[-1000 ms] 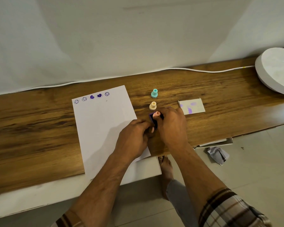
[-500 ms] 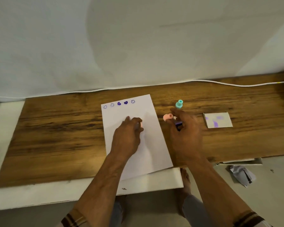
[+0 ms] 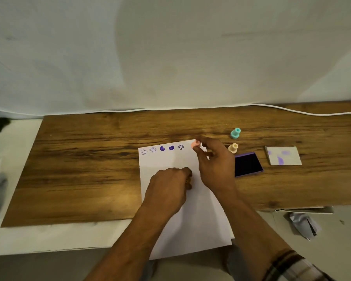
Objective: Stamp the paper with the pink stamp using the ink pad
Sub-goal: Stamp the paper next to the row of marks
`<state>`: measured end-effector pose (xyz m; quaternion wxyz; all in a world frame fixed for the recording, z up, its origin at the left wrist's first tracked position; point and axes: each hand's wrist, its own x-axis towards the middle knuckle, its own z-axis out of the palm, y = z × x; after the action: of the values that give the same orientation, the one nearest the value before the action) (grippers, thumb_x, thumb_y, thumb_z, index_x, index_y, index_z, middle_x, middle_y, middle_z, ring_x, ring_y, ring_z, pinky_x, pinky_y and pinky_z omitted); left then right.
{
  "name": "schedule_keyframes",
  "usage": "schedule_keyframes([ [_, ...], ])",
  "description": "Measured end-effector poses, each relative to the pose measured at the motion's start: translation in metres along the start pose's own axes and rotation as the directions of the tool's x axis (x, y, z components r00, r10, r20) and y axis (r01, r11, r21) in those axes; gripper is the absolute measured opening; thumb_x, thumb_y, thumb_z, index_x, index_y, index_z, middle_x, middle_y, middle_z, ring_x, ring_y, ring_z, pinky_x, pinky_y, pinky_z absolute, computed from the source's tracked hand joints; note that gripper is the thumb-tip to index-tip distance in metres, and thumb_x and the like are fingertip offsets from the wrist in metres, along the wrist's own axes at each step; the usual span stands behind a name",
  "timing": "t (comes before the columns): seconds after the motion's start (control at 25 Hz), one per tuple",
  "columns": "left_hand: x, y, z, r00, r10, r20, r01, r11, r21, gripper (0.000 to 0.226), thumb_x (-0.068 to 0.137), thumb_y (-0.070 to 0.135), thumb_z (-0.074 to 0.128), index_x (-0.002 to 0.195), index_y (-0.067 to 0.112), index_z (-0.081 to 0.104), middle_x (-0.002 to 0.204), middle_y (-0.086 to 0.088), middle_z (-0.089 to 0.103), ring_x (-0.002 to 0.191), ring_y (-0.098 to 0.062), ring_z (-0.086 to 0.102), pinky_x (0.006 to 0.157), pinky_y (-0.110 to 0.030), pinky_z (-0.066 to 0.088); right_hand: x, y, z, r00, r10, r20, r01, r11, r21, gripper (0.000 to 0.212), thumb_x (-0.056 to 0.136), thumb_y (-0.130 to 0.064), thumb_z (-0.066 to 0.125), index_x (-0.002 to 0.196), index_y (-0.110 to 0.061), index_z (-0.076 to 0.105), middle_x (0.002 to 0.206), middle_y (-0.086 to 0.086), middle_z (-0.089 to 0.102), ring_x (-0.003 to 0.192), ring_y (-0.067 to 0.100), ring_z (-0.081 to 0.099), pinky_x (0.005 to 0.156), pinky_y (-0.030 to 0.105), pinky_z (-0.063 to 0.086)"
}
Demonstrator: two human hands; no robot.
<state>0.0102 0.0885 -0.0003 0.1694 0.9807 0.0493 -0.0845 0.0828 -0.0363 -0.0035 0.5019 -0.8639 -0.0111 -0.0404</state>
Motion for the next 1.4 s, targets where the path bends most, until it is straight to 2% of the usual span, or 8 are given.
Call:
schedule_keyframes([
  [0.2,0.002,0.004,0.002,0.999,-0.017,0.037,0.016,1.0,0.024,0.041,0.094,0.037,0.064,0.133,0.03,0.059,0.131,0.0,0.067,0.103,-0.024,0.069,0.102,-0.038,0.05,0.012,0.007,0.021,0.999,0.037,-0.001,-0.036,0.988,-0.151,0.037,0.099,-0.049,0.066,0.125,-0.024,0.074,0.125,-0.002,0.073,0.113,0.015,0.064,0.076,0.022,0.045],
  [0.36,0.004,0.002,0.006,0.997,-0.03,0.068,0.027,0.999,0.034,0.047,0.094,0.037,0.064,0.139,0.03,0.053,0.137,-0.001,0.063,0.109,-0.025,0.067,0.105,-0.039,0.047,0.019,0.016,0.032,0.999,0.029,-0.02,-0.032,0.987,-0.159,0.026,0.098,-0.044,0.069,0.113,-0.024,0.076,0.109,-0.005,0.073,0.104,0.017,0.063,0.071,0.03,0.045],
  [0.48,0.003,0.003,-0.001,0.998,-0.01,0.055,0.009,1.0,0.008,0.039,0.094,0.033,0.065,0.132,0.029,0.059,0.129,-0.002,0.068,0.102,-0.024,0.068,0.098,-0.037,0.052,0.017,0.02,0.036,0.999,-0.025,-0.028,0.02,0.988,-0.154,0.018,0.097,-0.039,0.07,0.104,-0.024,0.076,0.097,-0.009,0.073,0.095,0.014,0.061,0.069,0.031,0.046],
  [0.6,0.0,0.003,-0.013,1.0,0.026,0.011,-0.026,1.0,-0.005,0.028,0.092,0.029,0.068,0.119,0.028,0.068,0.112,-0.004,0.074,0.089,-0.026,0.069,0.087,-0.036,0.056,0.019,0.015,0.032,1.0,-0.001,0.014,0.003,0.99,-0.139,0.018,0.097,-0.036,0.069,0.106,-0.023,0.076,0.1,-0.005,0.075,0.098,0.019,0.064,0.074,0.035,0.053],
  [0.76,-0.002,0.004,-0.011,1.0,0.012,0.025,-0.012,1.0,0.008,0.032,0.091,0.029,0.07,0.123,0.025,0.067,0.117,-0.007,0.073,0.091,-0.029,0.07,0.093,-0.04,0.054,0.02,0.015,0.03,1.0,0.018,0.01,-0.016,0.988,-0.155,0.026,0.099,-0.042,0.068,0.115,-0.023,0.076,0.112,-0.002,0.076,0.104,0.017,0.066,0.081,0.035,0.056],
  [0.92,-0.002,0.002,-0.008,0.999,0.03,-0.012,-0.03,0.999,0.021,0.031,0.089,0.027,0.071,0.12,0.025,0.07,0.113,-0.008,0.074,0.087,-0.029,0.07,0.089,-0.04,0.056,0.022,0.018,0.029,0.999,0.014,0.039,-0.006,0.982,-0.186,0.029,0.1,-0.042,0.067,0.122,-0.025,0.075,0.119,-0.002,0.075,0.109,0.017,0.065,0.083,0.033,0.056],
  [1.08,0.0,0.004,-0.008,1.0,0.028,-0.013,-0.028,0.999,0.04,0.032,0.088,0.028,0.073,0.12,0.026,0.069,0.111,-0.008,0.075,0.086,-0.03,0.07,0.089,-0.041,0.056,0.02,0.017,0.028,0.999,-0.022,0.039,0.03,0.975,-0.218,0.024,0.099,-0.034,0.069,0.121,-0.026,0.075,0.116,-0.001,0.075,0.108,0.019,0.063,0.079,0.036,0.057],
  [1.4,0.002,0.004,-0.006,1.0,0.007,0.017,-0.008,0.999,0.046,0.036,0.089,0.033,0.072,0.124,0.026,0.067,0.118,-0.007,0.073,0.092,-0.029,0.07,0.094,-0.042,0.055,0.021,0.021,0.031,0.998,-0.048,0.04,0.057,0.969,-0.241,0.025,0.098,-0.031,0.071,0.122,-0.026,0.075,0.116,0.0,0.076,0.11,0.021,0.063,0.075,0.03,0.047],
])
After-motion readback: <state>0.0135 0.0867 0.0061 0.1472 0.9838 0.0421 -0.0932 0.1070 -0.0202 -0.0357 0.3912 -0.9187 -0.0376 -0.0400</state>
